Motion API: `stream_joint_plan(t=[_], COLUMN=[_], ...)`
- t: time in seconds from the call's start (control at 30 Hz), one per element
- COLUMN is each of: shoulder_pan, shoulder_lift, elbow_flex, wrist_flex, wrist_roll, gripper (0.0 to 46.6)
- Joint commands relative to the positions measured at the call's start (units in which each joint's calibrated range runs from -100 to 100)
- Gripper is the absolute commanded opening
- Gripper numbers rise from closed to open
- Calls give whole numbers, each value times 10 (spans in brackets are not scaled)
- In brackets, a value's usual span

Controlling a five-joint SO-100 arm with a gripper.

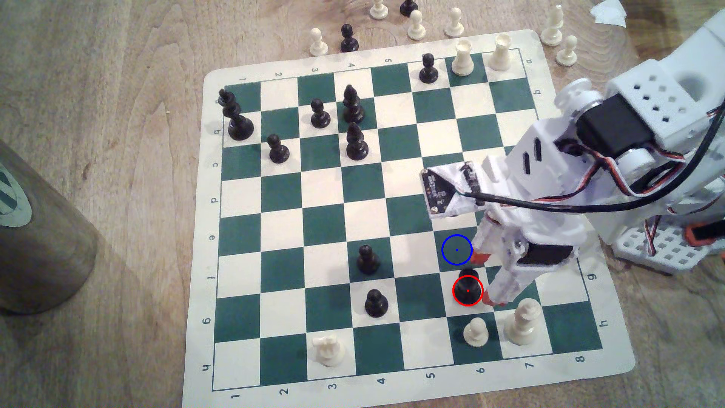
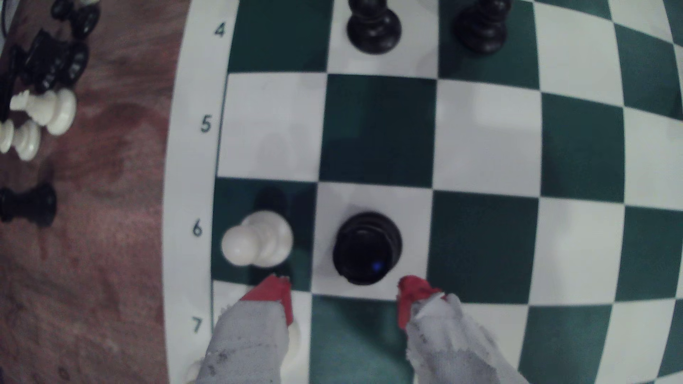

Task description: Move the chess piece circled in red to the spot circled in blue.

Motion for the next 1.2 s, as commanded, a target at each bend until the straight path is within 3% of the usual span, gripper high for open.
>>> stream_joint_plan(t=[0.0,1.17], shoulder_pan=[-5,18], shoulder_lift=[-27,68], elbow_flex=[-32,2], wrist_flex=[12,-85], wrist_roll=[-2,0], gripper=[160,156])
